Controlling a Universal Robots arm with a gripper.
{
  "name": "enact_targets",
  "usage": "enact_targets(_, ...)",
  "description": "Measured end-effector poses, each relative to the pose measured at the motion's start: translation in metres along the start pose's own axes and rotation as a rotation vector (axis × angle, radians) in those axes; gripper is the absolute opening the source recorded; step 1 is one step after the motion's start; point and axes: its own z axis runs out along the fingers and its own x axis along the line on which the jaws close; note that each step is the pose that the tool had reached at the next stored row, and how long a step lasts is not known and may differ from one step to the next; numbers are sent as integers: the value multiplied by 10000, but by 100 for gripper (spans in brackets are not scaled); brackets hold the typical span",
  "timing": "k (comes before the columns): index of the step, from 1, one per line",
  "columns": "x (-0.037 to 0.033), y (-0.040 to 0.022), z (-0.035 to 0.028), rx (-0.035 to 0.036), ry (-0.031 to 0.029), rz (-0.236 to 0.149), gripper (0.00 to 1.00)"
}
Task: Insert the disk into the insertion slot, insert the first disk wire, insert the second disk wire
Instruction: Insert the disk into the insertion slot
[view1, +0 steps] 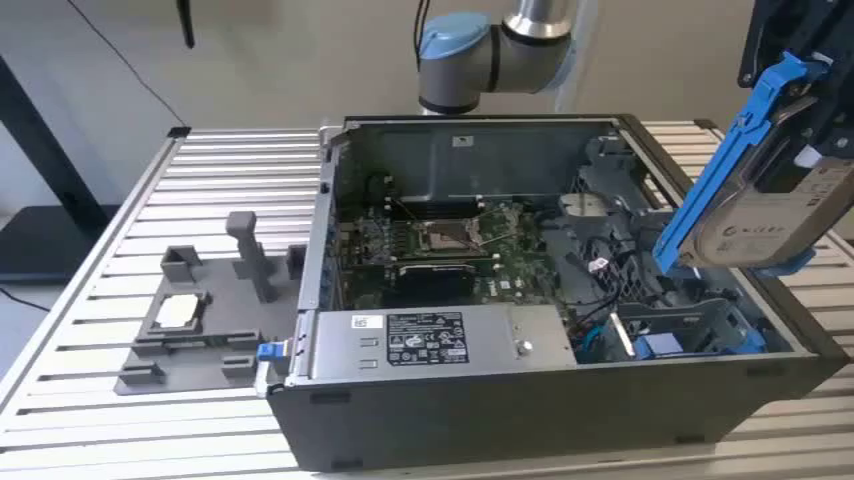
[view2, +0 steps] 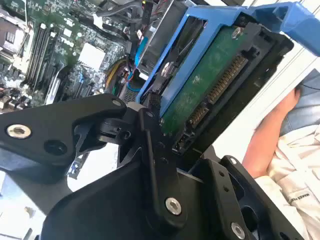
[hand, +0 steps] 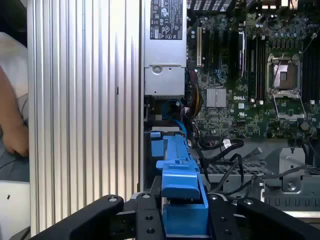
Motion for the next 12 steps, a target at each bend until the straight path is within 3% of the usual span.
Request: enact_targets(12,0,-1,11,1,0,0,33)
